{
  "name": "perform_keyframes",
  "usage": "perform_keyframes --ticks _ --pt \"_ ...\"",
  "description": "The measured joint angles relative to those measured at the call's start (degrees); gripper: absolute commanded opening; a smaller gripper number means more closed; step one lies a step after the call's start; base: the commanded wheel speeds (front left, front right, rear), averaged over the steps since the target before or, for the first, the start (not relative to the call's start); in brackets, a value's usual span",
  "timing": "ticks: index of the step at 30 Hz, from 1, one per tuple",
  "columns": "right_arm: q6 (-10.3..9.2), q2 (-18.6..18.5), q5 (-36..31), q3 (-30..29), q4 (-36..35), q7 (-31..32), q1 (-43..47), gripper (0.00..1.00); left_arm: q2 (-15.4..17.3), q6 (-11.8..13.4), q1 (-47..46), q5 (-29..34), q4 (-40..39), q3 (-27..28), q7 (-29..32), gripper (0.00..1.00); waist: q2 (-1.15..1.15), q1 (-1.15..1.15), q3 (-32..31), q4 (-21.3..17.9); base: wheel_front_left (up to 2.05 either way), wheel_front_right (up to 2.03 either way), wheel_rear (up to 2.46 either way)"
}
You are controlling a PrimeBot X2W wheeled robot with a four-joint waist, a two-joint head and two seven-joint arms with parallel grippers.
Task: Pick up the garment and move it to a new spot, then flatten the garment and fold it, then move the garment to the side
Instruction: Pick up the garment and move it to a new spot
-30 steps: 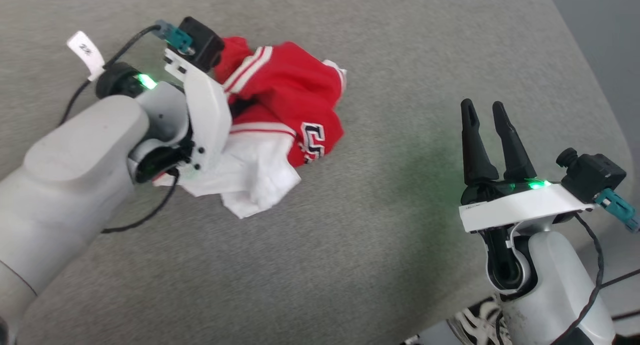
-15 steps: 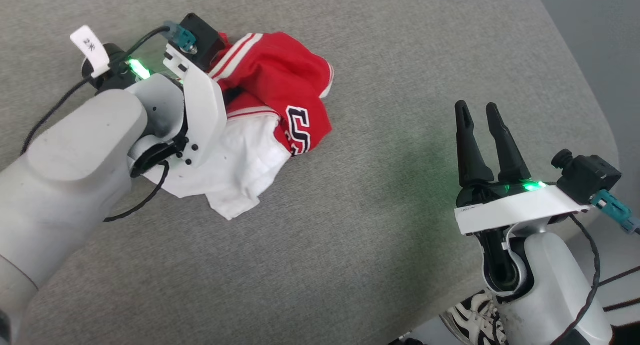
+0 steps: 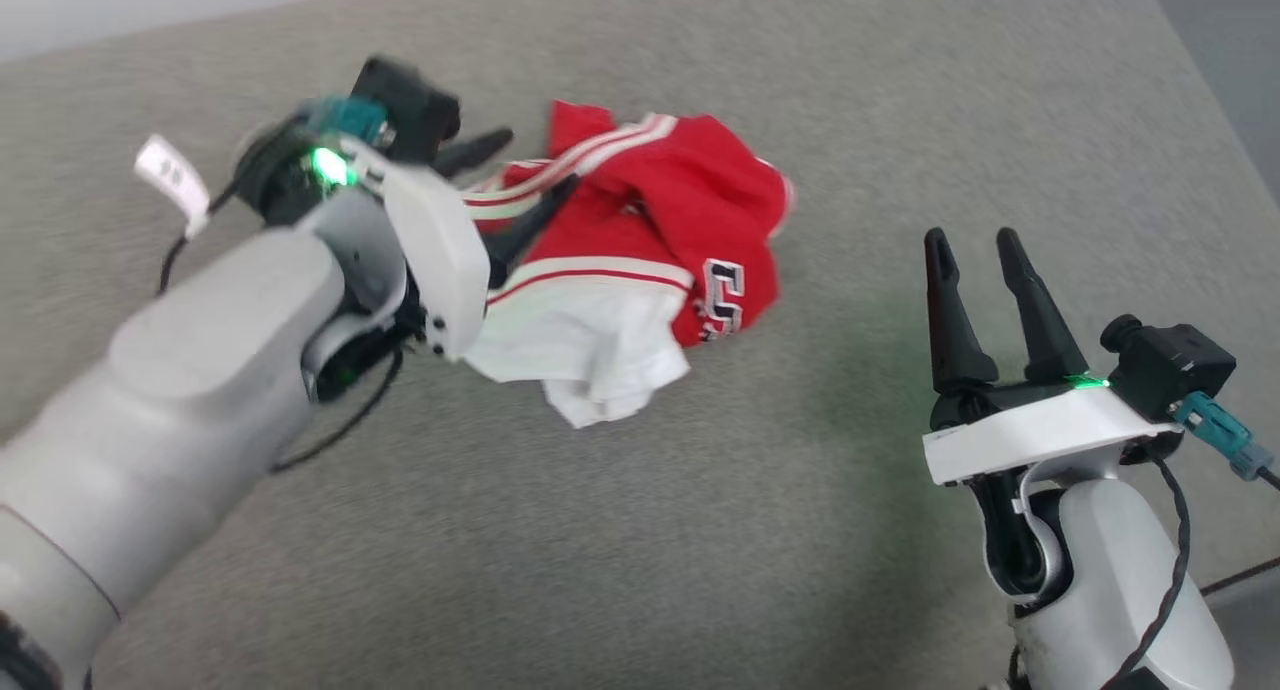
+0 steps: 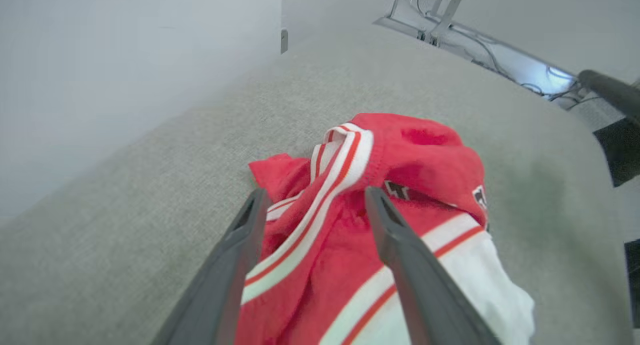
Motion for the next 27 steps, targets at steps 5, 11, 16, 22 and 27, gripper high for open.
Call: perform_keyframes --ticks 5,11,16,22,27 --pt "0.00 -0.03 -5.06 -2.30 2.01 0.00 1.59 1.00 -0.42 0.00 7.14 -6.66 2.10 1.77 -9.65 1.00 0.00 0.00 -3.02 5.05 0.00 0.00 0.00" --pt "0.00 -0.52 -9.47 -4.87 3.53 0.00 2.60 1.00 -1.72 0.01 16.60 -10.49 6.38 5.19 -13.52 1.00 0.00 0.00 -6.36 11.67 0.00 0.00 0.00" --pt "0.00 -2.97 -10.74 -7.25 3.97 -0.01 5.32 1.00 -3.13 0.01 22.65 -7.16 7.31 14.74 -13.78 1.00 0.00 0.00 -9.05 17.47 0.00 0.00 0.00" --pt "0.00 -4.10 -10.91 -7.04 4.67 -0.01 7.86 1.00 -3.96 0.01 35.31 2.35 4.88 30.97 -13.79 1.00 0.00 0.00 -12.84 22.67 0.00 0.00 0.00" --pt "0.00 -4.70 -10.76 -6.92 4.80 -0.01 8.99 1.00 -5.30 0.01 44.02 9.10 1.98 40.72 -13.86 1.00 0.00 0.00 -15.00 24.31 0.00 0.00 0.00"
